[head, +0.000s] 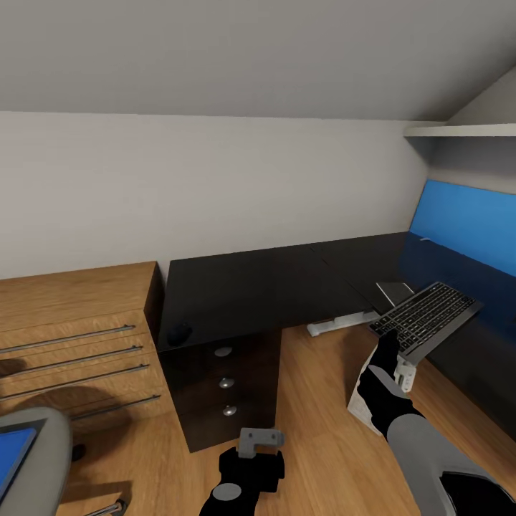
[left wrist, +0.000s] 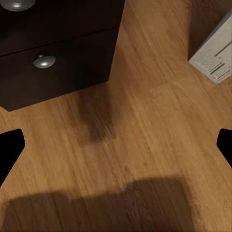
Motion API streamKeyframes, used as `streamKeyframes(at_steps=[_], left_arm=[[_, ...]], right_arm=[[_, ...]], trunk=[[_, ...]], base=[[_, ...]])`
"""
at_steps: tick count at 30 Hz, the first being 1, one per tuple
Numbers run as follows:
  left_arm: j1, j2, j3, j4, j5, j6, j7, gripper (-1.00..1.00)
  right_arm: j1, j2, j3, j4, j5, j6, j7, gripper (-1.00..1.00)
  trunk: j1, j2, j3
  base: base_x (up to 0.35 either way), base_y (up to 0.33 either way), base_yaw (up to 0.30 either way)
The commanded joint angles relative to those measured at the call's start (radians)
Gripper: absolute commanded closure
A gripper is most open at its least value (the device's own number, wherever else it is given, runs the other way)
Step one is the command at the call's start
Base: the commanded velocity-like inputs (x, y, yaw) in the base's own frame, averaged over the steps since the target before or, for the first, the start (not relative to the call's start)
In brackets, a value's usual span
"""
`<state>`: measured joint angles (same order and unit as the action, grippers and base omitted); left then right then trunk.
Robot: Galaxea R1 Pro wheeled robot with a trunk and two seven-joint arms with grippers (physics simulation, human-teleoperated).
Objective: In the bedroom, organize the workspace by keeping the computer under the desk, ensuring the monitor is on the desk, placing the keyboard on the desk next to the monitor, placing the mouse on the desk next to the keyboard, moving the folder from the swivel chair onto the desk next to the mouse, stacking the notebook on top of the folder with the pen on top of the notebook, and positioning the swivel chair next to the desk.
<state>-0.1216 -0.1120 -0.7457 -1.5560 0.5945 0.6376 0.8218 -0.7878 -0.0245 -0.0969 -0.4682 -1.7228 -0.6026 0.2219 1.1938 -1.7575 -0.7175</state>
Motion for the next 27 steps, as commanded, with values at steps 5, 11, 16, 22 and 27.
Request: streamKeyframes(at_steps=[5,11,16,22,27], left_arm=[[-0.001,0.0,-0.001,-0.001,0.008,0.002,0.01,-1.0],[-0.001,0.001,-0.001,-0.001,0.008,0.001,0.009,-1.0],[-0.001,0.002,-0.001,-0.001,0.013,0.001,0.009,-1.0],[-0.001,0.002,-0.001,-0.001,0.013,0.001,0.01,-1.0],[-0.001,0.002,-0.001,-0.001,0.013,0.001,0.009,-1.0]], right_arm=[[-0.001,0.0,0.0,0.005,-0.011,0.0,0.008,-1.0],[-0.001,0.001,0.0,0.006,-0.01,0.0,0.008,-1.0],[-0.001,0.0,0.0,0.006,-0.011,0.0,0.008,-1.0],[-0.001,0.0,0.0,0.006,-0.011,0.0,0.008,-1.0],[-0.001,0.0,0.0,0.006,-0.011,0.0,0.008,-1.0]], trunk=[[0.0,0.0,-0.001],[0.0,0.0,-0.001],[0.0,0.0,-0.001],[0.0,0.0,-0.001],[0.0,0.0,-0.001]], base=[[0.0,0.0,0.0],[0.06,0.0,0.0],[0.03,0.0,0.0],[0.007,0.0,0.0],[0.002,0.0,0.0]])
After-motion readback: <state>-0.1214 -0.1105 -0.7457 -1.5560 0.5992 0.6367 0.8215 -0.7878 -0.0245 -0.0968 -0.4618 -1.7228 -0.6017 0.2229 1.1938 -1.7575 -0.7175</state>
